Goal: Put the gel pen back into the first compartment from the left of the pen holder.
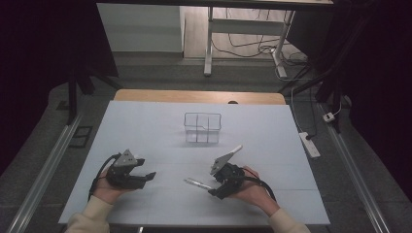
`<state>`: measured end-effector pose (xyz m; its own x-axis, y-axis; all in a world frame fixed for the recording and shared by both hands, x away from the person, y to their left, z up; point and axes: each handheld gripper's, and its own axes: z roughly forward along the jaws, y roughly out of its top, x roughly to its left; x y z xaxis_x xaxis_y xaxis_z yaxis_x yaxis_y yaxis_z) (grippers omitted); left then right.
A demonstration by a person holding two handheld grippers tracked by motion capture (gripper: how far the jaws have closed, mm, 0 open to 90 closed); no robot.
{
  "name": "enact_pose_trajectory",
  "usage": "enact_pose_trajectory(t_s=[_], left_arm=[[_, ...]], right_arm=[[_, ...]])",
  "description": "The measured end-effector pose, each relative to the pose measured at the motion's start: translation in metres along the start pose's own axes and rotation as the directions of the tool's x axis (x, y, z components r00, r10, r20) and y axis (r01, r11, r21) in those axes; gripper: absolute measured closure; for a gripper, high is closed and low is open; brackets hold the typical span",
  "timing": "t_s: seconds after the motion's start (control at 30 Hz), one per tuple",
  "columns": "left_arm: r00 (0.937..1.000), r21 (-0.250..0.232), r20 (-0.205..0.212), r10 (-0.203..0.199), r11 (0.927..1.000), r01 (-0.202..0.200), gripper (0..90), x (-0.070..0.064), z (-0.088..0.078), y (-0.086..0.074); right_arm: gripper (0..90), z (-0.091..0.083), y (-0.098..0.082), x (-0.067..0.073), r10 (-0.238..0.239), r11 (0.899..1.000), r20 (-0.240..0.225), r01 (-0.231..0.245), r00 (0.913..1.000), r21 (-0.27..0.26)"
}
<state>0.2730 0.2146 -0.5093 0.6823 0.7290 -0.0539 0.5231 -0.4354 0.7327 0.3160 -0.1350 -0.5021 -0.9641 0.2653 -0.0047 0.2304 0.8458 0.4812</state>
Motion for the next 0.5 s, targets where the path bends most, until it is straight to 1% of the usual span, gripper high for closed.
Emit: enact_pose_trajectory(t_s=[0.07,0.17,0.3,0.37,0.4,0.43,0.5], left_arm=[[1.0,0.001,0.001,0.0,1.0,0.0,31.2,0.0001,0.0002,0.0],[1.0,0.001,0.001,0.001,1.0,-0.001,31.2,0.0,0.0004,0.0],[1.0,0.002,0.001,0.003,1.0,-0.003,31.2,-0.0002,0.0004,0.0],[1.0,0.003,0.001,0.004,1.0,-0.004,31.2,-0.0002,0.0005,0.0001],[1.0,0.004,0.001,0.004,1.0,-0.004,31.2,-0.0002,0.0006,0.0001],[1.0,0.004,0.001,0.005,1.0,-0.005,31.2,-0.0001,0.0008,0.0001],[1.0,0.005,0.0,0.005,1.0,-0.005,31.2,-0.0002,0.0009,0.0001]], right_arm=[[39.7,0.0007,-0.0003,-0.0002,-0.001,1.0,-0.005,0.001,1.0,0.006],[42.1,0.002,0.0007,0.0018,-0.024,1.0,-0.007,0.024,0.9997,0.01],[46.2,0.004,0.0005,0.0023,-0.038,0.999,0.002,0.038,0.9993,0.027],[48.0,0.0043,0.0005,0.0023,-0.039,0.999,0.004,0.039,0.9992,0.034],[49.3,0.0046,0.0006,0.0029,-0.033,0.999,0.005,0.032,0.9995,0.033],[52.4,0.0053,0.0005,0.0018,-0.039,0.998,-0.007,0.04,0.9992,0.042],[52.9,0.0059,0.0008,0.0017,-0.036,0.998,-0.013,0.037,0.9993,0.047]])
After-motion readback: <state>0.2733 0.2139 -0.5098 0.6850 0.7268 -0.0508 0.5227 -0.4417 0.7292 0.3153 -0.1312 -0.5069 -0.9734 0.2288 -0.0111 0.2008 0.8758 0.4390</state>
